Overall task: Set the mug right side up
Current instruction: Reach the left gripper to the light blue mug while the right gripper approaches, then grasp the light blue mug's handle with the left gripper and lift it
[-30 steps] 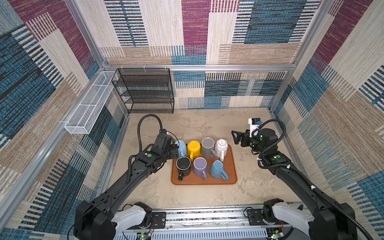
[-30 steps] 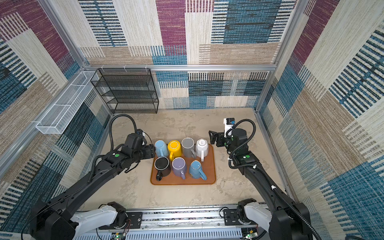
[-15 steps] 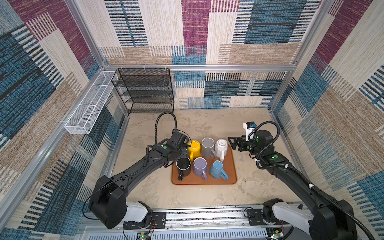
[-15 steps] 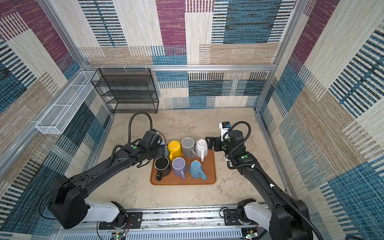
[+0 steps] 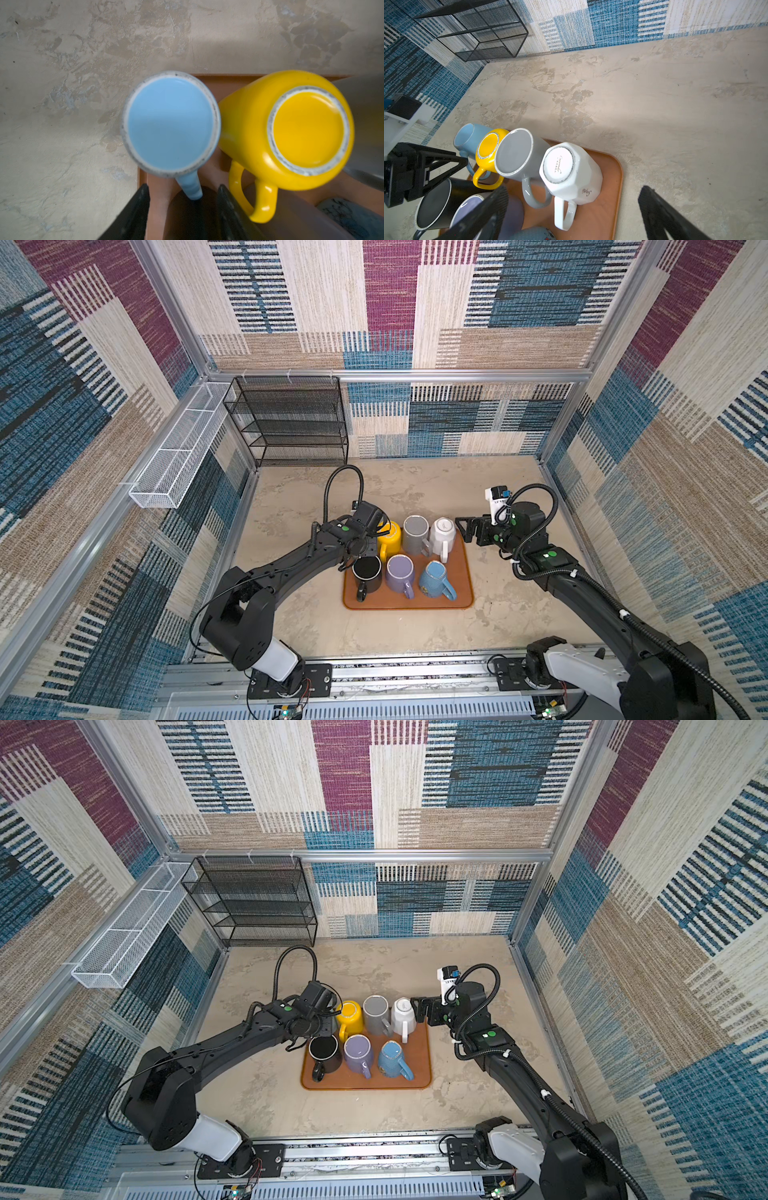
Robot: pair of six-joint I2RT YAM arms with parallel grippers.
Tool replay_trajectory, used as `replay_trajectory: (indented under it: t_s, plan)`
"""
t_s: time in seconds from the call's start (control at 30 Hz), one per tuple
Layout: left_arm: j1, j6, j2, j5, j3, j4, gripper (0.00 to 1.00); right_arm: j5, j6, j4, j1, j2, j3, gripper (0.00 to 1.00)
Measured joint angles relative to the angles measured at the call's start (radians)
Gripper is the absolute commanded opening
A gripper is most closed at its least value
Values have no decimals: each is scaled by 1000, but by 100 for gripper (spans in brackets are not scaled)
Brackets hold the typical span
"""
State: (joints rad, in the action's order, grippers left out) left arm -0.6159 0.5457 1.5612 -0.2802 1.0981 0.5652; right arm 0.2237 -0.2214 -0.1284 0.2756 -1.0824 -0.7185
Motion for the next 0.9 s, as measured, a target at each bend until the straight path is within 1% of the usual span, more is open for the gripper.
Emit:
replay_trajectory:
  t_s: [0.2,0.37,0.47,0.6,0.73,0.9]
  plan:
    - [0,-1,76,-13,48,1,45,-18,7,-3,2,-4,4,100]
    - [0,-1,118,-32,70,23,35,-26,14,-4,3,-6,13,100]
    - [0,-1,130,-39,78,34,32,-27,18,-5,3,-5,18,100]
    - [0,-1,135,-56,81,42,25,-41,20,-7,4,2,19,100]
    - [0,-1,135,-68,81,48,24,-41,21,-7,4,10,21,100]
    - [1,-3,135,-79,81,54,14,-42,21,-7,4,12,24,100]
